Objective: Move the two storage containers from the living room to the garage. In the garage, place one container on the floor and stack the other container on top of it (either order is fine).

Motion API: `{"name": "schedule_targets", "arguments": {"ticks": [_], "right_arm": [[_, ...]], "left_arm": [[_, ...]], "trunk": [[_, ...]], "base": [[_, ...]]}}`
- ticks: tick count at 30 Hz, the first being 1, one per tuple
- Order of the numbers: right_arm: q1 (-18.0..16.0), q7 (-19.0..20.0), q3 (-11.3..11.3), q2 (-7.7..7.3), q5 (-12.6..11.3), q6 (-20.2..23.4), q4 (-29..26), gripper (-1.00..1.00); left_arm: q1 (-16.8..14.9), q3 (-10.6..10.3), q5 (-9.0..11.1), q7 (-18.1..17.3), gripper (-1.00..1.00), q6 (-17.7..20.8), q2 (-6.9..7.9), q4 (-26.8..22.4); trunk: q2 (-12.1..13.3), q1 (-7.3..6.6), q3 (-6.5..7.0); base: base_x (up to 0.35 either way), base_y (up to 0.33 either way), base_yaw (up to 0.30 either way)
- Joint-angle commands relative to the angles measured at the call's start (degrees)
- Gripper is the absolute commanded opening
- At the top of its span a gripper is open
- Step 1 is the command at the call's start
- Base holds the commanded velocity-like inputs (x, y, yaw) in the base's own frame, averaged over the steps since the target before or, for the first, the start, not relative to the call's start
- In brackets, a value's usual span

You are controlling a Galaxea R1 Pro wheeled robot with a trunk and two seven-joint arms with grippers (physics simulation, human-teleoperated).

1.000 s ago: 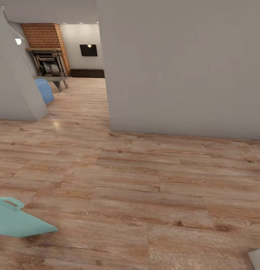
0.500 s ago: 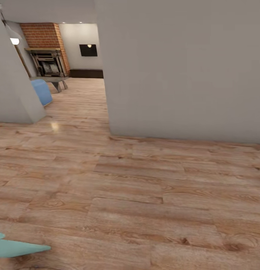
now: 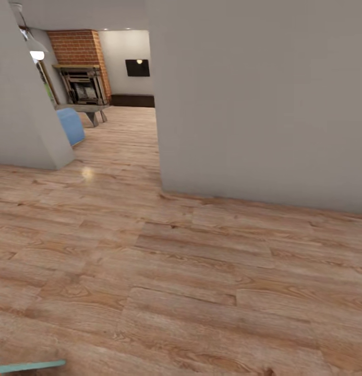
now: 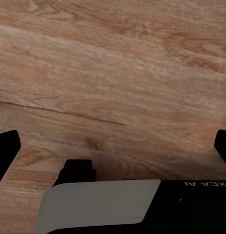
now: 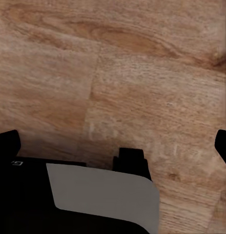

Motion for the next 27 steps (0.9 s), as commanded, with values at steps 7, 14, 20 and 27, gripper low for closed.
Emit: {"name": "schedule_targets", "arguments": {"ticks": [7,14,20,27], "right_arm": [[0.0,0.1,0.3,-0.09,0.0,-0.3,0.0,1.0],[0.0,0.1,0.3,-0.01,0.1,-0.2,0.0,1.0],[0.0,0.1,0.3,-0.03,0.1,-0.2,0.0,1.0],[0.0,0.1,0.3,-0.02,0.1,-0.2,0.0,1.0]], "left_arm": [[0.0,-0.5,0.5,0.3,1.0,-0.3,0.0,0.1],[0.0,-0.4,0.5,0.3,1.0,-0.3,0.0,0.1],[0.0,-0.4,0.6,0.3,1.0,-0.3,0.0,0.1],[0.0,-0.4,0.6,0.3,1.0,-0.4,0.0,0.1]], "trunk": [[0.0,0.03,-0.07],[0.0,0.03,-0.08],[0.0,0.03,-0.08],[0.0,0.03,-0.08]], "base": [[0.344,-0.103,0.035],[0.344,-0.066,0.183],[0.344,-0.008,0.248],[0.344,-0.001,0.27]]}}
